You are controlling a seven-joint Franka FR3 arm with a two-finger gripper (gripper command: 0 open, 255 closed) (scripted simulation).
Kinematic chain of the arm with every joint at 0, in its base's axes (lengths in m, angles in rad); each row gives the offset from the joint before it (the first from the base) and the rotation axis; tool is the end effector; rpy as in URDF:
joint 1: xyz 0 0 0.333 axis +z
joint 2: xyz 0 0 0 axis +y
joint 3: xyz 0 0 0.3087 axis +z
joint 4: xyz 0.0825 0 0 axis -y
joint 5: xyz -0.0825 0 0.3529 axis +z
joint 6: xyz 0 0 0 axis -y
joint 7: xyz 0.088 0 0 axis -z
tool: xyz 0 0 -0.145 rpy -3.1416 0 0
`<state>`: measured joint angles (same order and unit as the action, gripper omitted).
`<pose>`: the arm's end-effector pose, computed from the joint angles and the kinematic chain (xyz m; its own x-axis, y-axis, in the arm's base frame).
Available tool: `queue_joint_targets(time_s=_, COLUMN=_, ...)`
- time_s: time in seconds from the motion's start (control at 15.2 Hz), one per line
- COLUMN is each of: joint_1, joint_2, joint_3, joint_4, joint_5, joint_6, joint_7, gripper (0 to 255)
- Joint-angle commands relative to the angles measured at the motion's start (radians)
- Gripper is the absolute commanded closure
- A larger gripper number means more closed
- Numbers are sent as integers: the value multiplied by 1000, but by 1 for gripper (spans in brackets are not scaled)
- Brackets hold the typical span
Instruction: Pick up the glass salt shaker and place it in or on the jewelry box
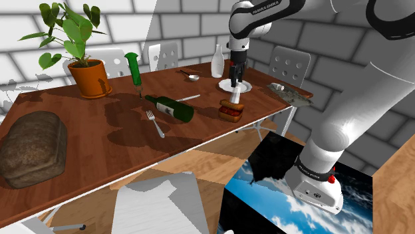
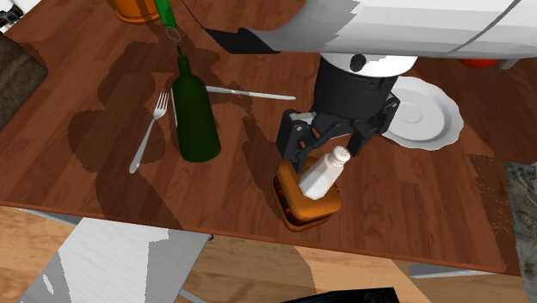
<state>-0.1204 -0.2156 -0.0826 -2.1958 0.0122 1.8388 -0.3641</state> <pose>0.4290 -0.0878 0.4312 0.9790 0.1630 -0.1221 0.1543 -0.9850 -0.0774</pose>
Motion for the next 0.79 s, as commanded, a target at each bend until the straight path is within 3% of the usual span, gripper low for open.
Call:
queue_joint_targets(time_s=0.0, joint_1=0, joint_2=-2, joint_3=0, joint_4=32, joint_5=0, joint_6=-34, joint_7=0, gripper=0)
queue_joint_targets(time_s=0.2, joint_1=-1, joint_2=1, joint_3=-1, joint_4=128, joint_5=-1, joint_6=-127, joint_7=0, gripper=0)
queue_joint_targets(time_s=0.73, joint_1=-1, joint_2=1, joint_3=-1, joint_4=128, joint_5=-1, joint_6=-127, joint_7=0, gripper=0)
